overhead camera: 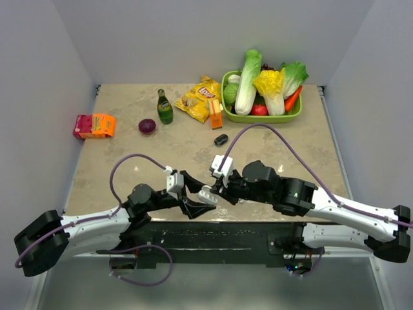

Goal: Insert the wireless bluetooth earbuds into the charging case
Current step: Open the charging case.

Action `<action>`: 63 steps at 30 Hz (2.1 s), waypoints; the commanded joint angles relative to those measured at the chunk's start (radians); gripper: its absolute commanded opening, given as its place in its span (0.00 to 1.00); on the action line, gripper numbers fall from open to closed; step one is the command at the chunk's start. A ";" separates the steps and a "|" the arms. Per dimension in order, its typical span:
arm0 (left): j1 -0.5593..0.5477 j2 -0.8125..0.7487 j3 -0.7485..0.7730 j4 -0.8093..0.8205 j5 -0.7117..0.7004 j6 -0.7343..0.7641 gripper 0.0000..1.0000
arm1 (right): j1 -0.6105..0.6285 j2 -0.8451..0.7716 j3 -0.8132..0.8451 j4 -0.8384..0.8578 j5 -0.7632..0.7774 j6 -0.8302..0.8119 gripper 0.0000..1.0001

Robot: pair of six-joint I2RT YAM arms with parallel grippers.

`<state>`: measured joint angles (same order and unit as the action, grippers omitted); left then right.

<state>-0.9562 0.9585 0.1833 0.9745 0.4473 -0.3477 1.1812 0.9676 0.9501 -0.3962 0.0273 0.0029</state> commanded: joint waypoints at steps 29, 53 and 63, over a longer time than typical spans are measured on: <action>0.002 -0.038 0.039 -0.049 -0.008 0.039 0.53 | 0.057 -0.004 0.047 -0.023 0.161 -0.047 0.00; 0.004 -0.026 0.053 -0.027 0.031 0.033 0.26 | 0.078 0.003 0.042 -0.023 0.181 -0.047 0.00; 0.004 -0.012 0.044 -0.007 0.037 0.036 0.00 | 0.081 0.003 0.041 -0.024 0.181 -0.043 0.00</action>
<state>-0.9558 0.9390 0.1947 0.9051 0.4694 -0.3298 1.2568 0.9695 0.9501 -0.4442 0.1917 -0.0460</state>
